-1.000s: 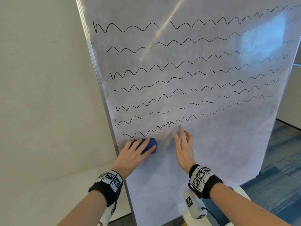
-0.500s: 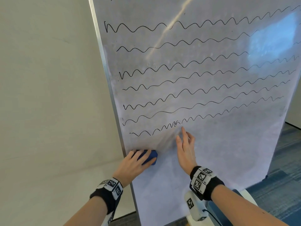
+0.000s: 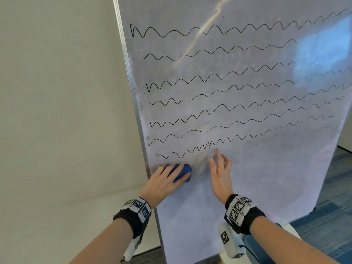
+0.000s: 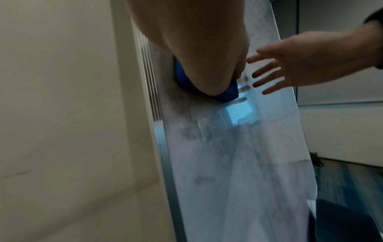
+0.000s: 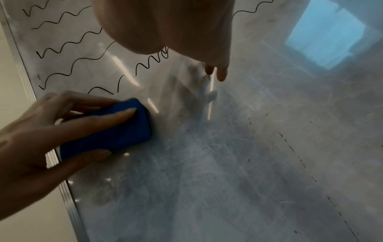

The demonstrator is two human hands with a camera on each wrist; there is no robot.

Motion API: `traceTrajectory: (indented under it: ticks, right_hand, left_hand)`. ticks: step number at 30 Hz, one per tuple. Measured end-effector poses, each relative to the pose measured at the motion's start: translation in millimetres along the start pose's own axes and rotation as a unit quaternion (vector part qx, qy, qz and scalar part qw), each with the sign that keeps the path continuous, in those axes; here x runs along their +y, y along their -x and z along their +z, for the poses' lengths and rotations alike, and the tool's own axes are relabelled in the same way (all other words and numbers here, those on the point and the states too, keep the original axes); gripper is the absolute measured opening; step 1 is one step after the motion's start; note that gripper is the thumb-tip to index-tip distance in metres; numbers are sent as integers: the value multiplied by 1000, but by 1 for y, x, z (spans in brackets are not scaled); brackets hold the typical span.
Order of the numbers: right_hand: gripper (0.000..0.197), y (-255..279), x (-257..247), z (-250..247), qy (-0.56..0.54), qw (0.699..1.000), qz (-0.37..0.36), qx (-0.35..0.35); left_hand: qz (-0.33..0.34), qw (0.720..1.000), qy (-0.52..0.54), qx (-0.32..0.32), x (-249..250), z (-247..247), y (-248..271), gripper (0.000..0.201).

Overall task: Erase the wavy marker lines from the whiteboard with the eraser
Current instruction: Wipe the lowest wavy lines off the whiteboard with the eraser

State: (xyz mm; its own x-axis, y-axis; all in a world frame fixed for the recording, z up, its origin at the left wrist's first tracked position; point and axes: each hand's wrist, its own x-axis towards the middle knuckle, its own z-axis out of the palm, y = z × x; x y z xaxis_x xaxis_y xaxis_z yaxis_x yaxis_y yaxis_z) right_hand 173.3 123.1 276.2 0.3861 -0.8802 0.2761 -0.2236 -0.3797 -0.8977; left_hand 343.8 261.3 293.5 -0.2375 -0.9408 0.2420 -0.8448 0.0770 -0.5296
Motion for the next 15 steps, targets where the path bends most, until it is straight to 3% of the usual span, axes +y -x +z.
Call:
traceTrajectory:
  ticks: [5,7,9,12,15]
  right_hand:
    - [52,-1,1,-4,-4,1000,3,-2]
    - [52,-4,1,-7,-5,1000,2,3]
    - [52,-6,1,-8,1,1000,6,7]
    - [51,-9,-3,-5,-2,1000,-1,8]
    - [52,-7,-3,-2,-2,1000,-9,7]
  left_hand:
    - [68,997,-1,-34,8,9,5,90]
    - [34,999,-11,20,-4,4,8,80]
    - [-12,996,-15,84,-17,-5,10,58]
    - [-101,990,-30,90,-30,-20,10,71]
    - [-141,985,-28,93,-24,-17,6,75]
